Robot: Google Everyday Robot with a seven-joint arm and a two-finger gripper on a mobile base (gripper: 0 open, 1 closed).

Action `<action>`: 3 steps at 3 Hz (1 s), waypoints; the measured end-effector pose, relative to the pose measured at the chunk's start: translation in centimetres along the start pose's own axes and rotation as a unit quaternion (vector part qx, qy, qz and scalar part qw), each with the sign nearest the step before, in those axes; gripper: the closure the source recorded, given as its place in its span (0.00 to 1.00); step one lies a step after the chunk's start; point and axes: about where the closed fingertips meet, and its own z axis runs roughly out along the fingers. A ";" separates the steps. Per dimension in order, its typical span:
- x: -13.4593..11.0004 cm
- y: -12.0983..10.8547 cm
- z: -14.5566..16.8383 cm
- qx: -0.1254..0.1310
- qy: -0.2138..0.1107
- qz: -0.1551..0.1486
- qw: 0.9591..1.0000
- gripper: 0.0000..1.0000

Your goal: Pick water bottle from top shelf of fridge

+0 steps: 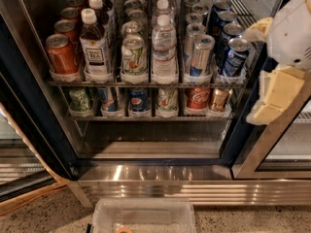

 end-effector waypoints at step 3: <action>-8.1 -0.2 4.2 0.016 -0.255 -0.044 0.966 0.00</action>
Offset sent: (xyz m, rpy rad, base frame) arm 0.0264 0.1038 -0.0118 0.5242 -0.1371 0.3141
